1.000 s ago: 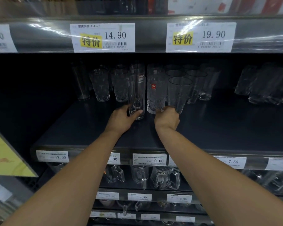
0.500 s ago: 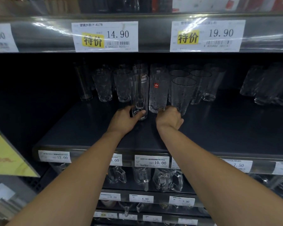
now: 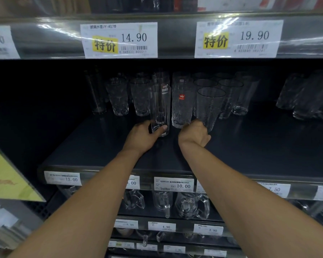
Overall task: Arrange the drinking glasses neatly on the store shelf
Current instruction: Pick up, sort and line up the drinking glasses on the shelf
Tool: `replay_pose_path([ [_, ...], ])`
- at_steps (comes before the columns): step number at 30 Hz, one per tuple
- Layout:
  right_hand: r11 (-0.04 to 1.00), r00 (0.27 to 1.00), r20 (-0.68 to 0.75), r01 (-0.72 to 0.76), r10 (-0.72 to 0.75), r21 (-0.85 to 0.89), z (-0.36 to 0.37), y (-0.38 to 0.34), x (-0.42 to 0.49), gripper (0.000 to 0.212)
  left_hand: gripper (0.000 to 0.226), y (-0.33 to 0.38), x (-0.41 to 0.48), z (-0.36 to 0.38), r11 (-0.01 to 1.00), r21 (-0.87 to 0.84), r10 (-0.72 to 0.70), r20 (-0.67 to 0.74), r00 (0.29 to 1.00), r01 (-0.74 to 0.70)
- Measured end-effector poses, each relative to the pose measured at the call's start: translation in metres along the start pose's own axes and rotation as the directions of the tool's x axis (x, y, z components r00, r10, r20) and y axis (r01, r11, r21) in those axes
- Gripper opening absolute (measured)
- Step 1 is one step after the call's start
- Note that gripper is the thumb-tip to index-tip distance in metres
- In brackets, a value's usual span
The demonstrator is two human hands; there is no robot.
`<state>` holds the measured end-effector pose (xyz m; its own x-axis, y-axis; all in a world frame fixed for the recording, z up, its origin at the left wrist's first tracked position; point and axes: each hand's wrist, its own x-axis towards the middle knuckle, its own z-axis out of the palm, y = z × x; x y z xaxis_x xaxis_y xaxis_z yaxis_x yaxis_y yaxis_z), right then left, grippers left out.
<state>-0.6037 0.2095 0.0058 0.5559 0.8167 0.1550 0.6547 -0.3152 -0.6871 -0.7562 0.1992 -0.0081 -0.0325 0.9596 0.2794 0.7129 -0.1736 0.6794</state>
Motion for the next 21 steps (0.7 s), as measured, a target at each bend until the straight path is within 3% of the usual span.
replay_pose_path([
  [13, 1.000, 1.000, -0.010, 0.008, -0.008, -0.009, 0.0001, 0.0000, -0.0003, 0.022, 0.090, 0.0002, 0.0006, 0.0000, 0.998, 0.025, -0.066, 0.024, 0.998, 0.065],
  [21, 1.000, 1.000, -0.012, 0.018, -0.018, -0.017, 0.0002, 0.0005, -0.0006, 0.024, 0.073, 0.0009, 0.0023, 0.0002, 0.996, 0.066, -0.061, 0.019, 0.998, 0.059],
])
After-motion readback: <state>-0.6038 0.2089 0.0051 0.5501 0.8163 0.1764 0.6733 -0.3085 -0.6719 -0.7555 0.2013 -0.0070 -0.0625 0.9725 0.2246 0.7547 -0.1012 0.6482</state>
